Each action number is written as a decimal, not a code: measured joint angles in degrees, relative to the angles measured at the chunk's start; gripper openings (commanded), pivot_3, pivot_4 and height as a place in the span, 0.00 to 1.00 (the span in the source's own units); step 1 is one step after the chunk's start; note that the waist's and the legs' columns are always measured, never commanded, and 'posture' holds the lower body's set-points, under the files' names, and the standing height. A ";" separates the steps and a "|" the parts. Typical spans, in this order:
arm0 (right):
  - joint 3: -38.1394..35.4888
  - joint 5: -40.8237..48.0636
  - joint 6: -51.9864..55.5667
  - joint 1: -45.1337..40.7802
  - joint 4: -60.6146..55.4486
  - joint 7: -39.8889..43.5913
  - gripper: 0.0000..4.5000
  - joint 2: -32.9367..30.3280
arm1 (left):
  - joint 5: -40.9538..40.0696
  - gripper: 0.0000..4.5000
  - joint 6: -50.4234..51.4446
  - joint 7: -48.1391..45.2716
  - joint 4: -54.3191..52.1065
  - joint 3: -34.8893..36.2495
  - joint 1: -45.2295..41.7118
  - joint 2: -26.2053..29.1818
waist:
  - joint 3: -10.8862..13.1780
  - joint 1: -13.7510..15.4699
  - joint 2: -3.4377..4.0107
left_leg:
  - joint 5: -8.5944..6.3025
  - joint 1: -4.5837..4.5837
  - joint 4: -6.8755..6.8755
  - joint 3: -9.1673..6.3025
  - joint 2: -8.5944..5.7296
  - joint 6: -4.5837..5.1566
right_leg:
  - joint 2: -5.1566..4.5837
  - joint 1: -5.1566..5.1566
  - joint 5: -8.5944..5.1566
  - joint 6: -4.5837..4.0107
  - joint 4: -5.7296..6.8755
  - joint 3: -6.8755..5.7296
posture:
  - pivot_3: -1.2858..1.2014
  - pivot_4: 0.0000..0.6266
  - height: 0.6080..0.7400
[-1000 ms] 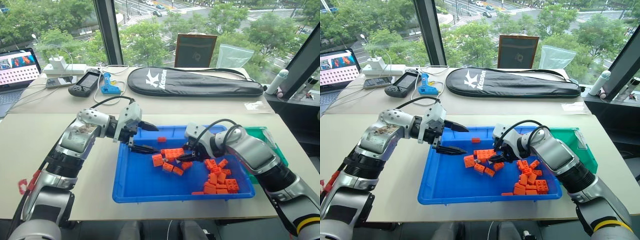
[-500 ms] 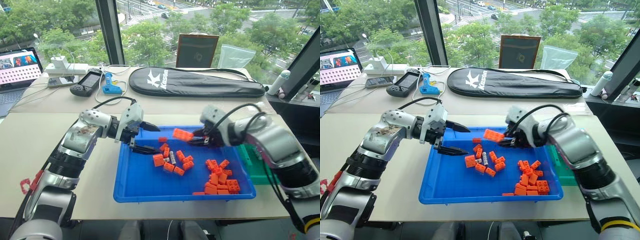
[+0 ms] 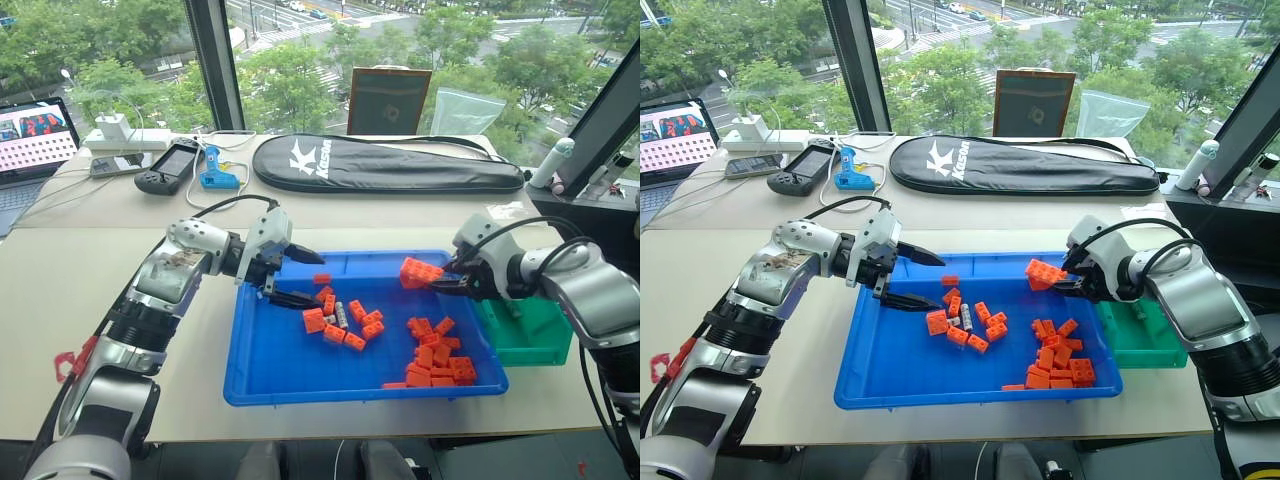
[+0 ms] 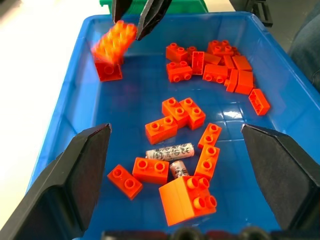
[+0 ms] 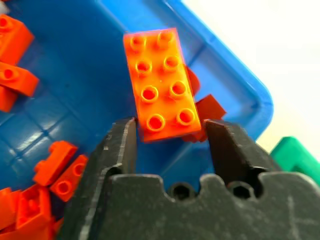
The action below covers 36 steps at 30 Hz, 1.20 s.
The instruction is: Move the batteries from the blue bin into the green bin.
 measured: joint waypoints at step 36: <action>16.63 0.19 8.02 -7.50 -1.84 -2.26 0.45 17.06 | -1.04 1.00 2.92 -0.59 -5.64 0.43 1.91 4.67 | 0.00 -0.01 0.00 | 0.00 -0.01 0.00 -0.03 0.03 0.00 | 0.04 -0.03 0.00 0.00 0.07 -0.02 | 0.52 0.24 0.95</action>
